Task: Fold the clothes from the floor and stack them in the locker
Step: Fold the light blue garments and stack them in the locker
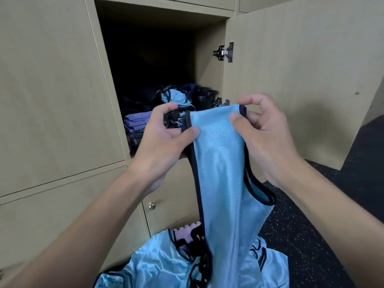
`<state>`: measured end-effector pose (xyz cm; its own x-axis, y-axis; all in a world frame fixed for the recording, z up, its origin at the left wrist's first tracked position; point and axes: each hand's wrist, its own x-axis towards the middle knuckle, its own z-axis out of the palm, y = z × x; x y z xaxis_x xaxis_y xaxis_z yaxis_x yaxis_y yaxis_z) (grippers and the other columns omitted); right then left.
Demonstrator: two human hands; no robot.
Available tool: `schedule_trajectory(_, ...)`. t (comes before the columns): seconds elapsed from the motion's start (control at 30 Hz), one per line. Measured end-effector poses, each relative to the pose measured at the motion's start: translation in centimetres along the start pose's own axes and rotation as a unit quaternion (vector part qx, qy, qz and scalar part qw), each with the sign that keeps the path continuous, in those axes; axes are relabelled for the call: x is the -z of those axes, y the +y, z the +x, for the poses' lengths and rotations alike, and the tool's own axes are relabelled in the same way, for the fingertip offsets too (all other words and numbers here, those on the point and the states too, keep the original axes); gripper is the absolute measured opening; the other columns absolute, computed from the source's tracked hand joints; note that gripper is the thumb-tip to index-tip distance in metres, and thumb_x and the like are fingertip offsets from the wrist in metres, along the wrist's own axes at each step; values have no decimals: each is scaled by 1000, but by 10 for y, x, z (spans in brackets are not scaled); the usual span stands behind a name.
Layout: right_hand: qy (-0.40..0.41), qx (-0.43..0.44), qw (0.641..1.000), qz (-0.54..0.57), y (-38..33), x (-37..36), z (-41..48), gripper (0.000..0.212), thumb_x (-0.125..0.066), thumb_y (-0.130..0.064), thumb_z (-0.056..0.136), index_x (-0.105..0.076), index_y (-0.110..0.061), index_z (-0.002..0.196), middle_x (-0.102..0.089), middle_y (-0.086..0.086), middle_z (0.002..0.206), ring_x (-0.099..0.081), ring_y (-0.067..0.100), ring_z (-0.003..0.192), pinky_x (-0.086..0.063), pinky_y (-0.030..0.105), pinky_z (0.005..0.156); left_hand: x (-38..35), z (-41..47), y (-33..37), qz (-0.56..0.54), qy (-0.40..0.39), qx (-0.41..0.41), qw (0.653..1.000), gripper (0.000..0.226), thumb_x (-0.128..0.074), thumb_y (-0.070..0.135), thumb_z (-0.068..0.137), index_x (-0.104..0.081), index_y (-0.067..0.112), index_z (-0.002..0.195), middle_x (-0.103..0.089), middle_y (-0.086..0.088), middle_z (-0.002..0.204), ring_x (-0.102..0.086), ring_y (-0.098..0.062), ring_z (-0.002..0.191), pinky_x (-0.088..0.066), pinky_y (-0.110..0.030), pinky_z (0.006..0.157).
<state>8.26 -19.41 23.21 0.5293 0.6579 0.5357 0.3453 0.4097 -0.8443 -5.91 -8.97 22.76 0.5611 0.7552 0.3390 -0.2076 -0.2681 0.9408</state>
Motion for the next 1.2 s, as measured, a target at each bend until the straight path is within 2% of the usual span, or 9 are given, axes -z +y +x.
schedule_trajectory(0.13, -132, -97, 986, -32, 6, 7, -2, 65, -70, -7, 89, -35, -30, 138, -77, 6, 94, -74, 20, 87, -58, 29, 80, 4, 3, 5, -27, 23, -20, 999, 41, -59, 3, 97, -43, 26, 127, -77, -4, 88, -68, -25, 75, -52, -48, 80)
schedule_trajectory(0.23, -128, -101, 985, -61, 11, 4, -3, 63, -66, -4, 91, -35, -27, 141, -77, 1, 97, -74, 21, 88, -57, 33, 81, 8, 7, 3, -32, 53, -38, 997, 43, -60, 4, 96, -42, 29, 126, -74, -5, 88, -63, -27, 78, -48, -47, 77)
schedule_trajectory(0.4, -53, -81, 995, -8, 12, 3, -2, 57, -61, -2, 95, -34, -38, 130, -77, -1, 99, -74, 20, 87, -58, 33, 77, 1, -9, -13, -3, -37, 15, 999, 99, -71, 4, 88, -7, 42, 153, -78, -4, 99, -75, -23, 91, -59, -39, 86)
schedule_trajectory(0.5, -57, -78, 995, 2, 12, 7, -1, 66, -64, -3, 93, -30, -36, 139, -77, 2, 96, -74, 20, 87, -56, 30, 78, 2, -9, -16, -20, -32, 0, 999, 91, -64, -5, 92, -13, 39, 153, -78, -7, 101, -75, -24, 94, -57, -40, 90)
schedule_trajectory(0.63, -189, -119, 974, -46, 16, 14, -5, 97, -71, -4, 87, -12, -49, 150, -77, 11, 90, -74, 27, 88, -57, 36, 85, 10, 0, -7, -50, 27, -25, 998, 69, -59, -2, 96, -28, 34, 146, -77, -3, 95, -72, -20, 90, -54, -40, 95)
schedule_trajectory(0.77, -201, -104, 973, -50, 20, 13, -7, 91, -68, 1, 88, -20, -49, 147, -76, 12, 96, -72, 31, 91, -57, 36, 86, 13, 0, -10, -61, 61, -1, 996, 58, -56, 3, 99, -33, 33, 143, -77, 11, 89, -70, -15, 90, -54, -44, 98)
schedule_trajectory(0.9, -170, -82, 982, -13, 19, 12, -7, 85, -64, 5, 90, -25, -47, 146, -76, 6, 99, -73, 21, 87, -57, 28, 77, 11, -4, -16, -70, 58, 24, 996, 66, -66, 8, 93, -31, 36, 143, -77, 10, 90, -72, -10, 83, -57, -30, 78)
schedule_trajectory(1.1, -107, -80, 991, 27, 13, 14, -8, 79, -63, 3, 91, -28, -43, 145, -76, 6, 93, -72, 22, 78, -61, 38, 72, -8, -26, -42, -99, -21, 104, 989, 113, -92, 31, 59, -21, 67, 139, -69, -4, 126, -70, -22, 110, -48, -47, 105)
schedule_trajectory(1.2, -95, -87, 992, 15, 15, 20, -7, 80, -65, 1, 90, -27, -43, 146, -76, 6, 92, -72, 20, 75, -61, 37, 69, -14, -27, -49, -143, -24, 92, 985, 106, -88, 11, 70, -29, 66, 139, -59, -8, 140, -65, -25, 118, -47, -50, 107)
